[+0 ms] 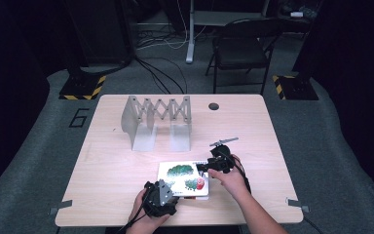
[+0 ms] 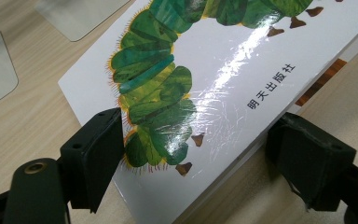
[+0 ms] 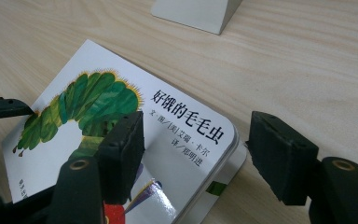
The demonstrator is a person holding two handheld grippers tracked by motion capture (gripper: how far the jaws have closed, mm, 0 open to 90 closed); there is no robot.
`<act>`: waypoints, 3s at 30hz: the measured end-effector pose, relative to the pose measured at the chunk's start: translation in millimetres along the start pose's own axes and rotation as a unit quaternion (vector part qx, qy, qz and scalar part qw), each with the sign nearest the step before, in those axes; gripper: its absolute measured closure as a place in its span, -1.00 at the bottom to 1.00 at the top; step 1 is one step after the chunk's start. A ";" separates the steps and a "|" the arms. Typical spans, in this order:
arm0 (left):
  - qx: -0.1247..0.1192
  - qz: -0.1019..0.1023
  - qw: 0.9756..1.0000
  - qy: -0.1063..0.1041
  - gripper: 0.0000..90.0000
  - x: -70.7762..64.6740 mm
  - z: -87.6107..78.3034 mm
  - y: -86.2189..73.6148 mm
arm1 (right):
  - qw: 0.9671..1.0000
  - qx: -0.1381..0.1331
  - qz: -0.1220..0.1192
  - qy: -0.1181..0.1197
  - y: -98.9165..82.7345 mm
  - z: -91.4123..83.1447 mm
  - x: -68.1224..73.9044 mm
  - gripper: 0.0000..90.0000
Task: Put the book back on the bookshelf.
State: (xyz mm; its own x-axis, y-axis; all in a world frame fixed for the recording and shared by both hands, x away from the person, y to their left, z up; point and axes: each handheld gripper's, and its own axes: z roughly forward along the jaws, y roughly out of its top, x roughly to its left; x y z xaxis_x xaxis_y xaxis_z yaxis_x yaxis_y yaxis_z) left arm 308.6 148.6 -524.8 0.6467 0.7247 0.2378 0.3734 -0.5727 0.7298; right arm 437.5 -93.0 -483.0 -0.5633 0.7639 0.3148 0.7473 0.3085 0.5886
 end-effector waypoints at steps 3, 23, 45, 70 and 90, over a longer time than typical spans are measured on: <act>0.000 -0.001 1.000 0.002 -0.56 -0.4 0.1 0.0 | 1.000 0.001 0.013 0.004 -0.5 0.6 -1.5 -0.24; -0.007 -0.010 1.000 0.016 -0.56 -3.4 2.6 0.9 | 0.999 0.019 0.026 0.037 -0.7 12.9 -4.3 -0.34; 0.001 -0.005 1.000 0.012 -0.57 -2.4 2.2 2.3 | 0.996 0.031 0.043 0.070 -1.8 19.9 -7.5 -0.35; 0.012 -0.023 0.994 -0.102 -0.49 25.6 -1.7 12.6 | 0.995 0.037 0.053 0.072 -1.2 18.1 -11.7 -0.23; 0.010 -0.080 0.991 -0.109 -0.32 44.3 -4.9 14.6 | 0.996 0.030 0.053 0.065 -1.3 17.0 -11.4 -0.18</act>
State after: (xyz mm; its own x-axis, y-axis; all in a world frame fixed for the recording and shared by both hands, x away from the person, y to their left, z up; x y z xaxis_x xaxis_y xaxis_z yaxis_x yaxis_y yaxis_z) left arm 339.4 174.3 -500.5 0.7055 0.7082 -0.0247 0.4943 -0.4668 0.7333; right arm 448.9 -92.5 -499.9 -0.5186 0.7154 0.4683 0.8221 0.2666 0.5031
